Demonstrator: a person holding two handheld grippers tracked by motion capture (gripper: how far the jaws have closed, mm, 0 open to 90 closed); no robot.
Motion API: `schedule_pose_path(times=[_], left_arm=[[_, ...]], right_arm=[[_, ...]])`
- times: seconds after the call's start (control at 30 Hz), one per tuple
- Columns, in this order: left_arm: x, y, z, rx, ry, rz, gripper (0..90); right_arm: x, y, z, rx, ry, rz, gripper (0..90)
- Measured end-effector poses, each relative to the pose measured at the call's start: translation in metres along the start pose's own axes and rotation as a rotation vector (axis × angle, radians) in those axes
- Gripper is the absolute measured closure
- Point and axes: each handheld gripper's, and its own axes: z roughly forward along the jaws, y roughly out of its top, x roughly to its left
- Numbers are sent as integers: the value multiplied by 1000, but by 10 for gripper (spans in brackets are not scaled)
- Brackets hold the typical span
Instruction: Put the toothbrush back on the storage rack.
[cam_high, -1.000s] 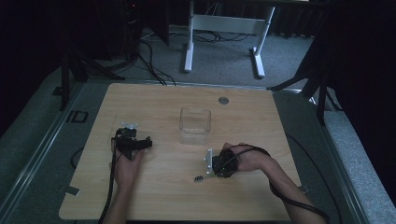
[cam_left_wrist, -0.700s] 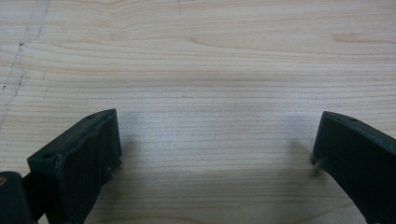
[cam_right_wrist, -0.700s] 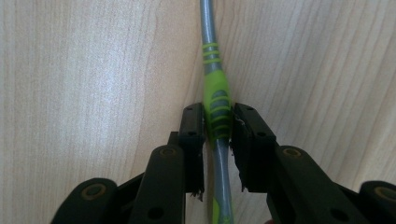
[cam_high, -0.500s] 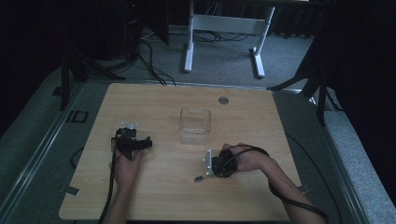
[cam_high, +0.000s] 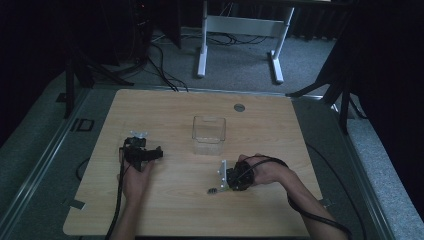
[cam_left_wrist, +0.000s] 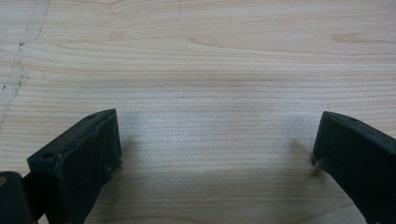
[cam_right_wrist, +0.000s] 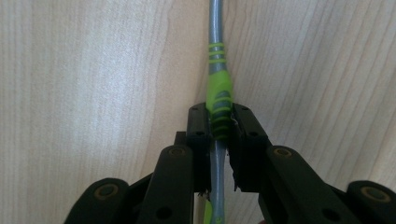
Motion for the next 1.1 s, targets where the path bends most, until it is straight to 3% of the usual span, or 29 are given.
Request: schedule_pose_path(times=[0.6, 1.1], left_arm=[[0, 0, 0, 0, 0, 0, 14], [0, 0, 0, 0, 0, 0, 14]], right_arm=[[-1, -3, -17, -43, -51, 32, 792], [-5, -13, -28, -78, -124, 103, 792]])
